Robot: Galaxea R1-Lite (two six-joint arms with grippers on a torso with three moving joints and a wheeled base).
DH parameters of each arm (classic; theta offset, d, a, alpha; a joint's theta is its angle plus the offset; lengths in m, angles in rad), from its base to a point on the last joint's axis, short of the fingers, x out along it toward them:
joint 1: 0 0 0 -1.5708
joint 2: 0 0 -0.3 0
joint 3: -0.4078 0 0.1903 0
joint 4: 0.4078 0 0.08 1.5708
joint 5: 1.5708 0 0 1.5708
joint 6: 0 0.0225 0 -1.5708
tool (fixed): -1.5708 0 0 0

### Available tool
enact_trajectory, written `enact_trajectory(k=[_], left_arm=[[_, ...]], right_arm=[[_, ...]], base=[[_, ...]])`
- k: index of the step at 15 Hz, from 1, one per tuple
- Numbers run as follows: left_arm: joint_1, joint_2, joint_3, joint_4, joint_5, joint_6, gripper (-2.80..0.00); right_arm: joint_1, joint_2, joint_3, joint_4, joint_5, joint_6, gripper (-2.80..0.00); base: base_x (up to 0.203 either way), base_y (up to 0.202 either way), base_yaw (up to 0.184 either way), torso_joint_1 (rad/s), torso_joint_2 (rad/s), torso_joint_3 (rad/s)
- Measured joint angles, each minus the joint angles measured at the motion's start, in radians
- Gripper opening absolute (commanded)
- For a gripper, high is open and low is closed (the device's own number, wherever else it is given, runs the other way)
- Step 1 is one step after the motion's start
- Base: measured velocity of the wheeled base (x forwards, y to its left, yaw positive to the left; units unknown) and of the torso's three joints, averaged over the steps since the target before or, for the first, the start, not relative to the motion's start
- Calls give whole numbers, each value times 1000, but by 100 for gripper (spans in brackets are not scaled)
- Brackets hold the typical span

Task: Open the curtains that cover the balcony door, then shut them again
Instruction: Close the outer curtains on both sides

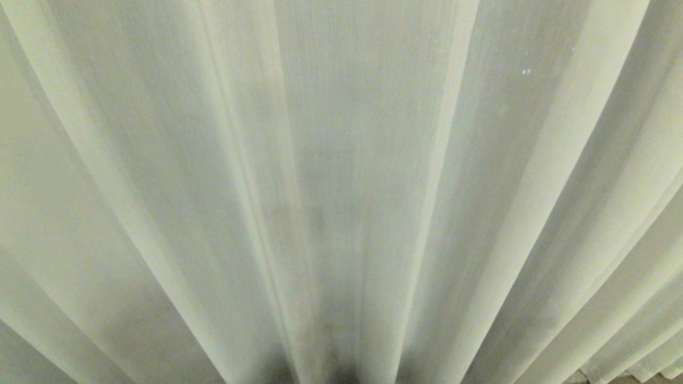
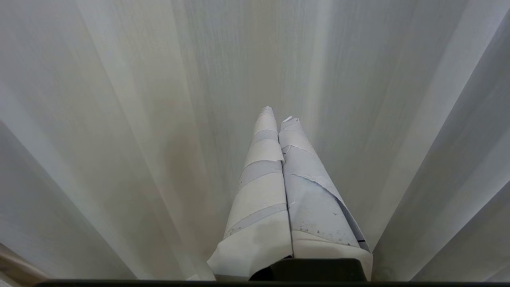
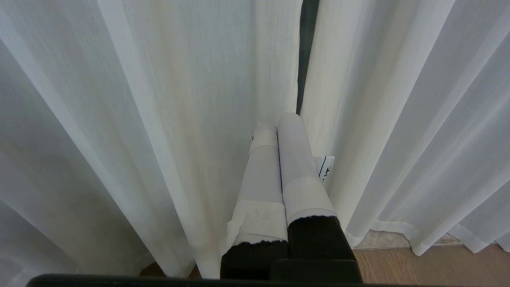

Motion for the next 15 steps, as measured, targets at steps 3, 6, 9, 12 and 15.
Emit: enact_trajectory(k=[3,6,9,12,15], left_arm=[[0,1,-40,4,-5,2,-280],[-1,61,-186,21,13,3,-280],[-3,240,-361,-7,104,-2,0],[-2,457,-527,-81,245,-16,0],[38,667,-711,-111,441,-21,0]], right_arm=[[0,0,0,0,0,0,-280],[0,0,0,0,0,0,-280],[0,0,0,0,0,0,-280],[0,0,0,0,-1,0,-280],[0,0,0,0,0,0,-280]], base=[[0,0,0,0,0,0],[0,0,0,0,0,0],[0,0,0,0,0,0],[0,0,0,0,0,0],[0,0,0,0,0,0]])
